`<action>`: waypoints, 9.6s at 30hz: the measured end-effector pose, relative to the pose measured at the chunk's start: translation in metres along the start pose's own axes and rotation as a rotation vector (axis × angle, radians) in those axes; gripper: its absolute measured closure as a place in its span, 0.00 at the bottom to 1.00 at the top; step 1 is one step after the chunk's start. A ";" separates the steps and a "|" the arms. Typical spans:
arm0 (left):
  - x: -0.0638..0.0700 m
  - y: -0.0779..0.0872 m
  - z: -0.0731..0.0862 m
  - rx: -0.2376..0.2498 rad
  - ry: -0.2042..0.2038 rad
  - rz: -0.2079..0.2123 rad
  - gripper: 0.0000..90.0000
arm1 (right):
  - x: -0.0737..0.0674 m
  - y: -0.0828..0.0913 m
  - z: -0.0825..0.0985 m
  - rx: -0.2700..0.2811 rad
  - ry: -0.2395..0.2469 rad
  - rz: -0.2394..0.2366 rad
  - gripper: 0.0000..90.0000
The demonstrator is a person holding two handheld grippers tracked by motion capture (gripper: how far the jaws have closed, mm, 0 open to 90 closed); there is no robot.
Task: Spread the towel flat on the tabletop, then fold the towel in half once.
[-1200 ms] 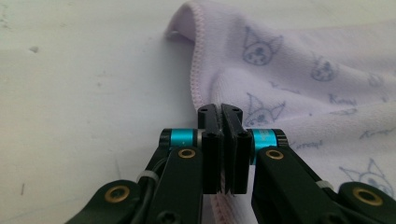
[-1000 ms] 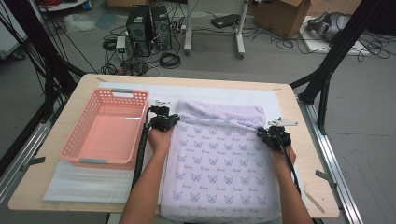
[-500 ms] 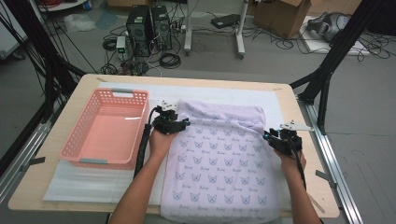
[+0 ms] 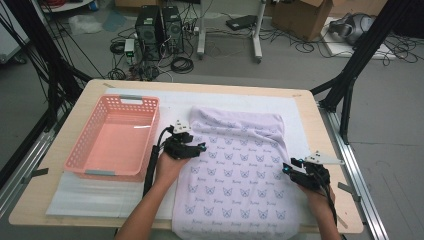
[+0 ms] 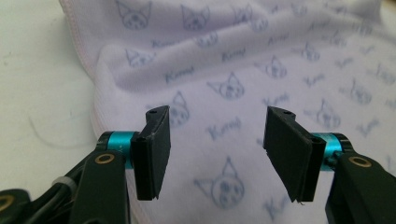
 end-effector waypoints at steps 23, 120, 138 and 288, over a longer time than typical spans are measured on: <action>0.034 0.090 0.066 -0.014 0.031 0.020 0.45 | -0.037 0.058 0.038 -0.041 -0.012 -0.005 0.64; -0.003 0.040 0.046 -0.037 -0.025 -0.082 0.78 | -0.012 0.036 0.015 -0.005 -0.072 0.083 0.63; -0.015 0.060 0.054 -0.013 0.041 -0.044 0.78 | 0.002 -0.012 0.002 -0.096 -0.036 0.087 0.89; -0.071 -0.016 -0.066 0.119 0.177 -0.196 0.98 | 0.057 -0.069 -0.089 -0.025 -0.132 0.150 0.96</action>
Point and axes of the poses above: each handheld gripper's, and its own axes: y roughly backward along the jaws, z roughly out of its underside, x roughly to its right, the point moved 5 cm from there along -y, roughly forward along the jaws, and after that the axes turned 5 degrees about x, right-handed, at the moved point
